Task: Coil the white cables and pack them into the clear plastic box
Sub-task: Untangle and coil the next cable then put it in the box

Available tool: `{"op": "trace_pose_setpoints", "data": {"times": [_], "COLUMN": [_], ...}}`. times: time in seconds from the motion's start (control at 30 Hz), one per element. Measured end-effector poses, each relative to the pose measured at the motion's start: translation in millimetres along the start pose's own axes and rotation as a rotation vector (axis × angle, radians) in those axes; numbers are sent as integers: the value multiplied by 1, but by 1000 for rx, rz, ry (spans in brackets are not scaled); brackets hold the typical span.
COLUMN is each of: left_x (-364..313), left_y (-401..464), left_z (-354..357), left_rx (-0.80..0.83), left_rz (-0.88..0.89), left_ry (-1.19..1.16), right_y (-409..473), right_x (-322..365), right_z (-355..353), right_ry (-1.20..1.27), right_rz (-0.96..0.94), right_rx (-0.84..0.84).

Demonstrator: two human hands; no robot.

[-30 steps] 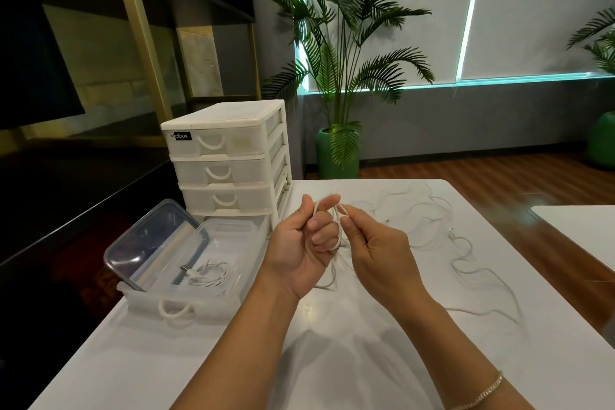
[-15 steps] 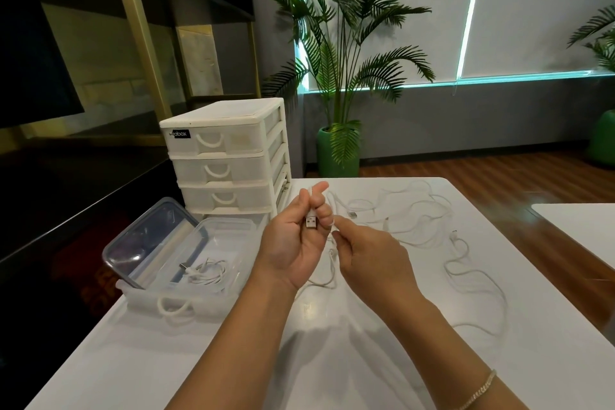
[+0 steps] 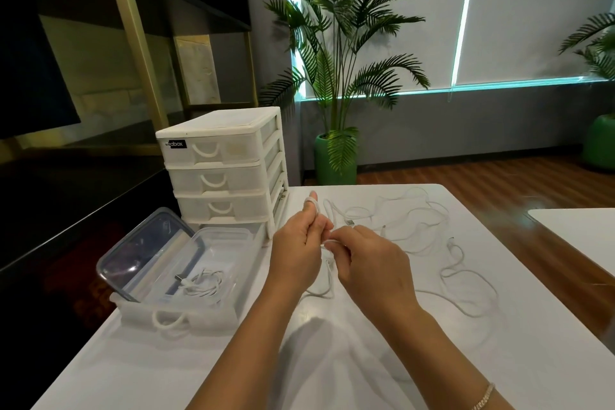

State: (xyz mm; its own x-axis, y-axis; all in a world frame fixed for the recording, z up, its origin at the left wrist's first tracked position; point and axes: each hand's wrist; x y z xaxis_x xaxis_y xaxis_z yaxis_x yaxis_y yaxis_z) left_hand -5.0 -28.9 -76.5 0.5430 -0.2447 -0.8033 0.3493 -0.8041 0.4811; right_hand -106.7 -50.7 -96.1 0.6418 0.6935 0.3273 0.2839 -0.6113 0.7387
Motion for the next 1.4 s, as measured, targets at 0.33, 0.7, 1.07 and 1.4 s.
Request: {"op": "trace_pose_setpoints", "data": {"times": [0.33, 0.7, 1.07, 1.4], "left_x": [1, 10, -1, -4], "left_y": [-1, -1, 1, 0], "left_z": [-3, -3, -13, -16], "left_rx": [137, 279, 429, 460], "left_rz": [-44, -144, -292, -401], "left_ry": [-3, -172, -556, -715], "right_y": [0, 4, 2, 2], "right_x": [-5, -12, -13, -14], "right_z": [2, 1, 2, 0], "right_ry": [64, 18, 53, 130], "right_rz": [-64, -33, -28, 4], "right_rx": [-100, -214, -167, -148]}}
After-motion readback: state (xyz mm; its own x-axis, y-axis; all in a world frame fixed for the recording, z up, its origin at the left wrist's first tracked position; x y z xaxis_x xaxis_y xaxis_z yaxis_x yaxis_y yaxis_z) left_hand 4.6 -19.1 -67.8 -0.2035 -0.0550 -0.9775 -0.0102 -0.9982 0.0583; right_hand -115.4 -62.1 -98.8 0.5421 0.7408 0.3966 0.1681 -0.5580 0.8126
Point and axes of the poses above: each hand's wrist, its own y-axis towards the middle knuckle, its own z-axis out of the palm, x = y × z, and after that the axes turned 1 degree about z, right-handed
